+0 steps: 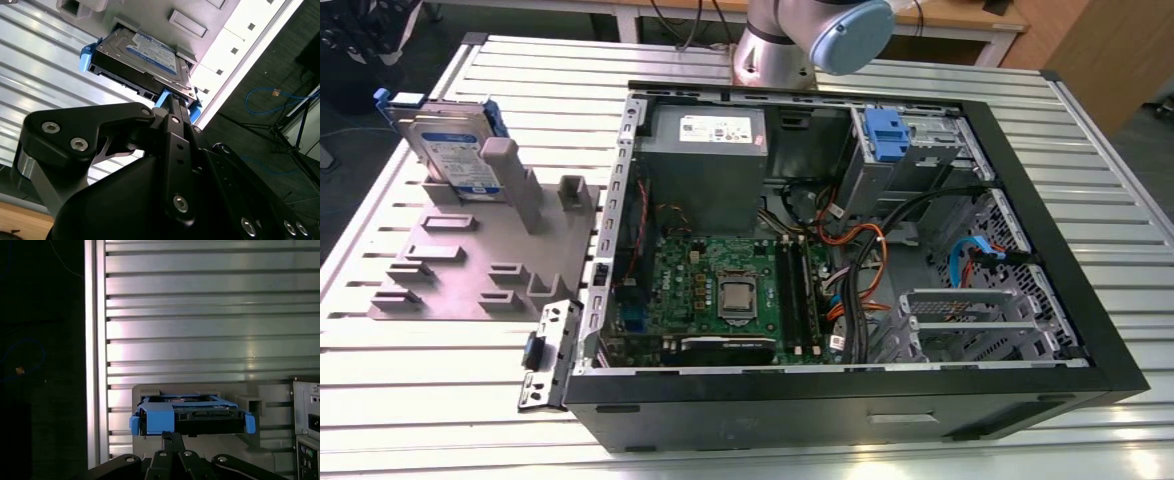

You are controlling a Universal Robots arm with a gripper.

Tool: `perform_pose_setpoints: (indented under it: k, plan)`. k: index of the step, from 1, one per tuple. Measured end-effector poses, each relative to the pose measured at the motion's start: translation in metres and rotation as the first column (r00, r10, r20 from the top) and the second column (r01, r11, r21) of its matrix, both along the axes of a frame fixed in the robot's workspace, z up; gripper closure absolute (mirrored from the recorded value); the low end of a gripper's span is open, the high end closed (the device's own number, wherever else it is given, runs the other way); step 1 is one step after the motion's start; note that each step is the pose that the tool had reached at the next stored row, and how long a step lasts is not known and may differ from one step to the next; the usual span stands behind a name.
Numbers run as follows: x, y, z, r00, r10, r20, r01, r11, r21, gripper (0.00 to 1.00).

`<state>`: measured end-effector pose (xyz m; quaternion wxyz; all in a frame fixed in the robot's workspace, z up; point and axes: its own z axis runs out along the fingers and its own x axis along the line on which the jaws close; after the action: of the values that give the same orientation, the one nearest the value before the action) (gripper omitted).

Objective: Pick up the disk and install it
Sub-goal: 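Pick up the disk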

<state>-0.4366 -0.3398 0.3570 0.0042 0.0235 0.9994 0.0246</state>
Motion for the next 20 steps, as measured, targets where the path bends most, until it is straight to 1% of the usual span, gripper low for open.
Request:
perform_pose_setpoints:
  k: [5,10,15,20]
  plan:
    - [0.0000,0.0000,0.0000,0.9997,0.026,0.0000,-0.026,0.9997,0.0000,0.89]
    - [0.0000,0.0000,0.0000,0.9983,0.058,0.0000,-0.058,0.9983,-0.0001,0.89]
    - [0.0000,0.0000,0.0000,0.9957,0.093,0.0000,-0.093,0.9957,0.0000,0.89]
    - [0.0000,0.0000,0.0000,0.9917,0.128,0.0000,-0.128,0.9917,0.0000,0.89]
